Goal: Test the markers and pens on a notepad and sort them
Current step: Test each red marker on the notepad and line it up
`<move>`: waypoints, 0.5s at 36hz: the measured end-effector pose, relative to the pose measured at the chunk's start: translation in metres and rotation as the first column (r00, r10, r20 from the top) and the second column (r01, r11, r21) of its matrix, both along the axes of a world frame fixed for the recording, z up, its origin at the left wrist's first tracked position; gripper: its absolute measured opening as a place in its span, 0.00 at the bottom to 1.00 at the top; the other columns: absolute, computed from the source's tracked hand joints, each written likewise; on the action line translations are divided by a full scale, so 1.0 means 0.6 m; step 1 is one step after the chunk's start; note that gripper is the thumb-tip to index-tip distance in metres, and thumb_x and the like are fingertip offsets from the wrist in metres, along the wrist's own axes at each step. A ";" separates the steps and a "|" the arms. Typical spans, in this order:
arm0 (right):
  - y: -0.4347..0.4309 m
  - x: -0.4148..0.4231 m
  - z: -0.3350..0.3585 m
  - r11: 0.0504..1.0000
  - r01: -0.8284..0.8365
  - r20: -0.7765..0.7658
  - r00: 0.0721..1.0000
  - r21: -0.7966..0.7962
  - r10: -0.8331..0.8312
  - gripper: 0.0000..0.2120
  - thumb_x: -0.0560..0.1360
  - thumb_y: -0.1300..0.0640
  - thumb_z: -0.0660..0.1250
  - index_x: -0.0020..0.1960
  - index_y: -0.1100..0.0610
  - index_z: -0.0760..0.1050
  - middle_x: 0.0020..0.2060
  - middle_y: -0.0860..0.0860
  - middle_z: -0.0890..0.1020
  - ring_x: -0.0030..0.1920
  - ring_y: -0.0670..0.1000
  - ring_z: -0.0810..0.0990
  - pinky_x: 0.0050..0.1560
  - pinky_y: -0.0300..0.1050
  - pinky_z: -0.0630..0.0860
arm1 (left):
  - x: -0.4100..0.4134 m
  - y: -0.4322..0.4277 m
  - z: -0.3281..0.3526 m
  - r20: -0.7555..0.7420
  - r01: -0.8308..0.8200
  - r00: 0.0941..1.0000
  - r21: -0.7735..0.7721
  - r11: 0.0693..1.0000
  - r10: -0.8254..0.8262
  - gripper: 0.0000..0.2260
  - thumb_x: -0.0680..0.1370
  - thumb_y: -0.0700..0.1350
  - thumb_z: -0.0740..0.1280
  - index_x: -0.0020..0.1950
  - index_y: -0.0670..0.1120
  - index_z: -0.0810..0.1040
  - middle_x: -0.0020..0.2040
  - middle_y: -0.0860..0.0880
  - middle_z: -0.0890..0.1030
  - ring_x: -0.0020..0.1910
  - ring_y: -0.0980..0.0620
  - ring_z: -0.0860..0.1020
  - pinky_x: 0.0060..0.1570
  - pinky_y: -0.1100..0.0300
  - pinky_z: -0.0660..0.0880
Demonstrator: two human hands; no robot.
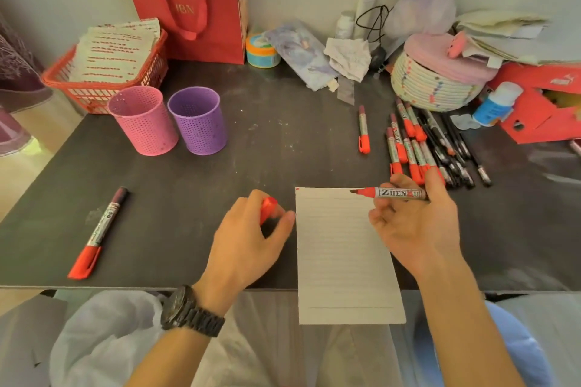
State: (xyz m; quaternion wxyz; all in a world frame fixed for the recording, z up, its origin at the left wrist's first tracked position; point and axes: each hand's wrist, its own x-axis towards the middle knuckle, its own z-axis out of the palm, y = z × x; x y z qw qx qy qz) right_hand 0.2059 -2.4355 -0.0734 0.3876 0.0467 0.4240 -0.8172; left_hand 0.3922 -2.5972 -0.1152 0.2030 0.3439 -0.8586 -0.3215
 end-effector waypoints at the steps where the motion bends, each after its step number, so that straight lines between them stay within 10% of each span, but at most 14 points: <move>1: -0.007 0.001 -0.001 0.999 -0.035 -0.020 0.999 0.036 0.036 0.29 0.78 0.32 0.58 0.42 0.54 0.84 0.37 0.51 0.80 0.32 0.48 0.76 0.35 0.43 0.73 | -0.005 -0.002 -0.005 0.046 0.050 0.998 -0.045 0.998 -0.048 0.15 0.73 0.69 0.59 0.51 0.62 0.70 0.45 0.64 0.73 0.46 0.60 0.74 0.45 0.60 0.74; 6: -0.044 0.002 0.002 0.966 -0.170 -0.178 0.963 0.193 0.205 0.37 0.74 0.25 0.53 0.54 0.53 0.85 0.36 0.54 0.83 0.28 0.49 0.77 0.29 0.42 0.76 | -0.017 -0.003 -0.015 0.098 0.222 0.974 -0.196 0.955 -0.206 0.21 0.76 0.63 0.62 0.67 0.59 0.69 0.59 0.64 0.73 0.60 0.63 0.70 0.62 0.64 0.65; 18: -0.156 -0.013 -0.028 0.921 -0.102 -0.449 0.849 0.376 0.277 0.34 0.71 0.23 0.61 0.43 0.54 0.86 0.26 0.54 0.78 0.27 0.49 0.76 0.30 0.41 0.75 | -0.021 0.001 -0.020 0.162 0.347 0.935 -0.221 0.911 -0.317 0.20 0.78 0.54 0.63 0.69 0.50 0.72 0.70 0.56 0.74 0.71 0.59 0.69 0.74 0.63 0.54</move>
